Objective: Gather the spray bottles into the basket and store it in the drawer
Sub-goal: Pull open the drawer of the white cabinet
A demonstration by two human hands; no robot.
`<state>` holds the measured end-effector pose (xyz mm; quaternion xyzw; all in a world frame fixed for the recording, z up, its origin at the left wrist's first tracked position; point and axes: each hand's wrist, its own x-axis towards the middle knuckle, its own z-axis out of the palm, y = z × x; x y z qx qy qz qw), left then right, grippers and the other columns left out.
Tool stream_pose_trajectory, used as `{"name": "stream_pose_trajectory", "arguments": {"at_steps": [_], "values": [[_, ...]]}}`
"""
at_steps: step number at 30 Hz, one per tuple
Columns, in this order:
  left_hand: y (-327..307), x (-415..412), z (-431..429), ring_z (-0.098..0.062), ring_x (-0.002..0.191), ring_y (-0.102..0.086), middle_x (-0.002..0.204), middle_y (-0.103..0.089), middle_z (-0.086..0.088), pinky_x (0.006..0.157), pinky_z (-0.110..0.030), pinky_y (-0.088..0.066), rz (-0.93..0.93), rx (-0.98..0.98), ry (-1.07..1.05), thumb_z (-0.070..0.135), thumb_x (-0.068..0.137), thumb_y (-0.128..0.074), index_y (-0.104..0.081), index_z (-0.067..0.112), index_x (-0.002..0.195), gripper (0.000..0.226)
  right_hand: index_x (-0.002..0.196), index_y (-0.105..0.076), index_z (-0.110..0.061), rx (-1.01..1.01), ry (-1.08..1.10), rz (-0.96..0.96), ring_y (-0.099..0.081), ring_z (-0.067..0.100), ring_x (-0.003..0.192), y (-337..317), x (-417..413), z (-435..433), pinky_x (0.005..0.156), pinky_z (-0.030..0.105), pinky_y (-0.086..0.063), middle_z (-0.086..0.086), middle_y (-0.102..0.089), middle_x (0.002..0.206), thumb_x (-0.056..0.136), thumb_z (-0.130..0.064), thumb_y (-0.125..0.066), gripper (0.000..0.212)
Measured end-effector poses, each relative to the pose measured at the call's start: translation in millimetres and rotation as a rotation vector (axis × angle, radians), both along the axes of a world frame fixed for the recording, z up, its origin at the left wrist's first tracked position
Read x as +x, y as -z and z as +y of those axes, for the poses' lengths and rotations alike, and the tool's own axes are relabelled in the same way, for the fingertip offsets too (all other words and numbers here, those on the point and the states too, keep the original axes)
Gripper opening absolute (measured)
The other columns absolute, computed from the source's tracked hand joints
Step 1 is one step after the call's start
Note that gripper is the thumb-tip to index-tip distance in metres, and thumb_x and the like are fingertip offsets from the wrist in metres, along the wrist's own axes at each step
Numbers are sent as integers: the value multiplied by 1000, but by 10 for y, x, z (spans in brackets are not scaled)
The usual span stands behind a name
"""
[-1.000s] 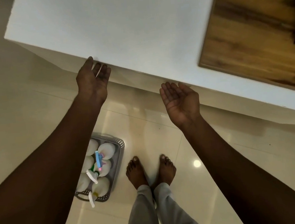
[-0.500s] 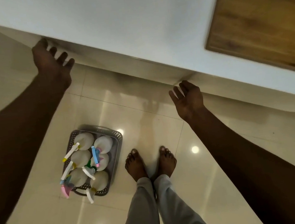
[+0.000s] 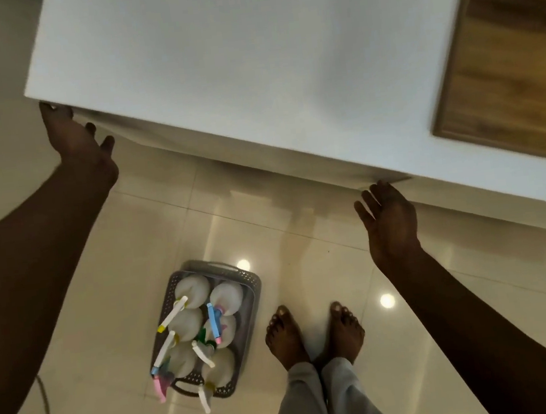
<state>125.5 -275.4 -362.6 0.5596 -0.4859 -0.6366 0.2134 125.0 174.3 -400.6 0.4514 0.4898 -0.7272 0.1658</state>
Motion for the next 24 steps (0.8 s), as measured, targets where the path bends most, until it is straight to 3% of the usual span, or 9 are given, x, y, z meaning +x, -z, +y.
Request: {"name": "stream_pose_trajectory", "arguments": {"at_steps": [4,7,10,14,16,20,22,24], "values": [[-169,108,-172,-11,126,-58,142,-56,16,107,-42,-48,-37,6,8,40,99,-47,-61,33,135,39,136,-60,-6,48,-14,29,-63,24,128,45,-20,32,98,36,-57,8,-65,129,103,-15,-58,35],[-259,125,-254,-12,119,-63,132,-65,17,103,-42,-50,-60,-18,57,35,95,-48,-65,34,130,39,139,-60,-7,175,-73,61,-64,20,124,106,7,-16,103,36,-56,4,-67,127,101,-20,-61,40],[-166,176,-296,-15,118,-65,133,-65,18,104,-44,-51,-55,2,87,40,98,-48,-61,33,133,38,141,-61,-10,327,-132,91,-68,12,105,167,46,-2,106,35,-54,3,-69,125,100,-23,-64,44],[-131,168,-288,-16,117,-66,137,-61,17,105,-46,-52,-67,24,84,43,99,-49,-60,32,130,35,128,-71,-9,418,-111,127,-68,9,86,175,11,-6,101,35,-58,6,-74,113,95,-22,-68,35],[-134,175,-295,-15,115,-68,136,-61,18,104,-44,-52,-106,-3,105,43,99,-48,-62,32,126,32,127,-72,-10,459,-94,152,-71,9,88,132,37,-41,100,34,-58,7,-75,116,95,-20,-68,35],[-121,232,-406,-12,100,-65,133,-65,21,102,-38,-51,-195,-56,144,44,96,-45,-65,33,119,32,135,-67,-10,584,-99,222,-70,14,114,31,166,-139,108,33,-53,2,-72,128,96,-13,-66,39],[-91,261,-459,-11,97,-64,131,-66,23,101,-37,-49,-222,-69,159,49,96,-44,-66,35,122,36,135,-68,-11,651,-127,250,-69,7,111,-18,206,-145,109,31,-52,-3,-72,125,95,-12,-67,40],[-66,304,-456,-10,94,-63,131,-66,25,98,-35,-48,-232,-77,152,53,96,-43,-65,33,130,45,125,-72,-9,703,-151,268,-71,14,109,-45,221,-107,106,35,-55,4,-75,120,92,-12,-69,33]]}}
